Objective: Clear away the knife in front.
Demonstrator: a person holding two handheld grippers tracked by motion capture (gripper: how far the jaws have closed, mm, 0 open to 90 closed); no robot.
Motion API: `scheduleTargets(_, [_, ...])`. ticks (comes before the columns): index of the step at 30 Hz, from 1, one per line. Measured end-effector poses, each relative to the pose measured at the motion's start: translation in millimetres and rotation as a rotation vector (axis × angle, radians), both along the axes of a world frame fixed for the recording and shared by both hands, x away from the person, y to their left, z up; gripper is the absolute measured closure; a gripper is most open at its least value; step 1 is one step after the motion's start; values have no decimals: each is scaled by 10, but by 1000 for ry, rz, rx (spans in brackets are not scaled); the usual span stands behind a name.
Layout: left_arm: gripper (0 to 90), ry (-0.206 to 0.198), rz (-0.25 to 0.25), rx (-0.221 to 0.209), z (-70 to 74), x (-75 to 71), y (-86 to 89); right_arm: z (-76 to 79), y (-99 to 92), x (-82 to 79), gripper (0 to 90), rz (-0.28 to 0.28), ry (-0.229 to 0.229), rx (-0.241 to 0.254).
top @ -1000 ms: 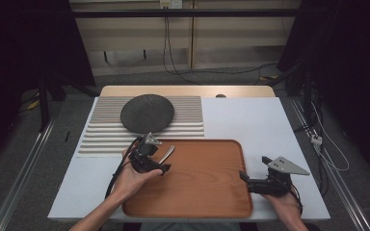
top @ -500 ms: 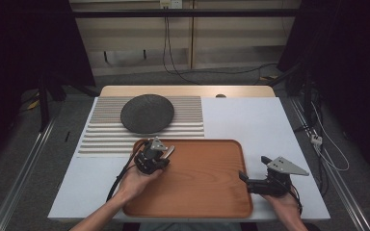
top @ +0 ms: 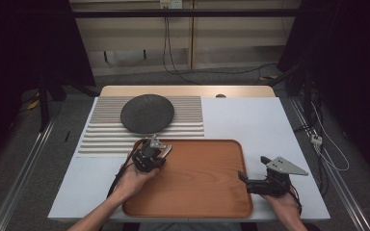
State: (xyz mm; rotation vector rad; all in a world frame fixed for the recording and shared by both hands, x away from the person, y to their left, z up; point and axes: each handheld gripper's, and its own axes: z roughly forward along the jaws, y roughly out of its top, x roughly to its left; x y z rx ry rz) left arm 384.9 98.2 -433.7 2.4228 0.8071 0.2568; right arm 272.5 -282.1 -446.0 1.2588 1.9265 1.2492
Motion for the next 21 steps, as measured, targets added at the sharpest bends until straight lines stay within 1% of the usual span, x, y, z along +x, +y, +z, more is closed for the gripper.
scheduleTargets(1, [900,-3,3,1,-1,0,3,0,-1,1,0,-1,0,1])
scheduleTargets(2, [900,2,-2,-2,-1,6,12,-1,-2,2,0,-1,1,1])
scheduleTargets(9, [900,-6,0,21,10,2,39,-1,5,4,0,1,0,1])
scheduleTargets(11, [900,-3,12,25,11,10,51,-1,4,4,0,0,1,1])
scheduleTargets(12, [900,-9,19,26,11,14,61,-1,3,4,0,-1,1,2])
scheduleTargets(13, [900,-1,19,20,8,17,71,-1,3,4,0,0,0,2])
scheduleTargets(16, [900,-8,24,33,14,9,82,1,3,1,0,2,-2,0])
scheduleTargets(21, [900,-10,29,37,19,8,94,4,3,-2,0,2,0,3])
